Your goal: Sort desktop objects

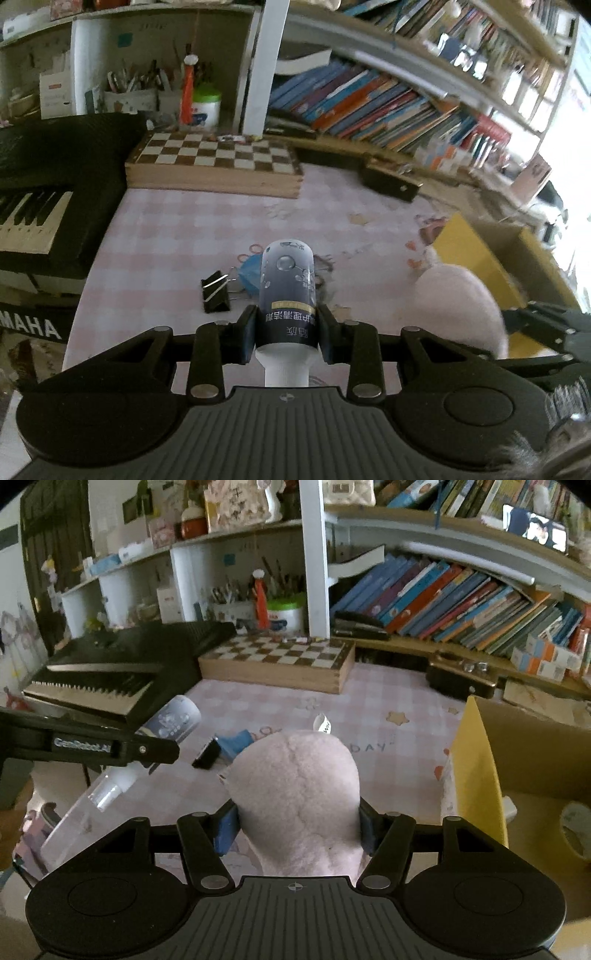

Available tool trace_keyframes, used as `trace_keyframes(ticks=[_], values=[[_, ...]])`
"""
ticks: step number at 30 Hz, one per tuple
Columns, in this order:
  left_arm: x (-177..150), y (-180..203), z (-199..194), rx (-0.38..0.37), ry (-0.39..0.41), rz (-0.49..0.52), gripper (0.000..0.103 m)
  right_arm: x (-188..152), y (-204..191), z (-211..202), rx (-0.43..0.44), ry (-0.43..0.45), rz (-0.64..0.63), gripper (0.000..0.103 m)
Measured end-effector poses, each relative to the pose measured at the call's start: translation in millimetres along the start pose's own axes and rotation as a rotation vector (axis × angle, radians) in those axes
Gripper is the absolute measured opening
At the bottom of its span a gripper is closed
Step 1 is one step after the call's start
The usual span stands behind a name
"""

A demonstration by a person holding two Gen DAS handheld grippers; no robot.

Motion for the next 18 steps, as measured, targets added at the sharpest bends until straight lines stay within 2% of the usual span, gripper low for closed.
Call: trace_keyframes(ticks=[7, 18], values=[[-12, 5, -32, -0.063, 0.026, 0.003, 0.031, -13, -12, -22, -0.024, 0.013, 0.021, 0.063], [-52, 5, -89, -0.119, 0.049, 0.002, 0.031, -37, -41, -66, -0.029, 0.016, 0.041, 0.063]])
Point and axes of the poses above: each gripper's, at about its wrist camera, not at the fingertips, and z roughly the way its jaws point, y to its right, x to its top, the point moved 4 cm from there along z, roughly the way its jaws point, and after that the axes turned 4 degrees about x, right-handed, at the moved point
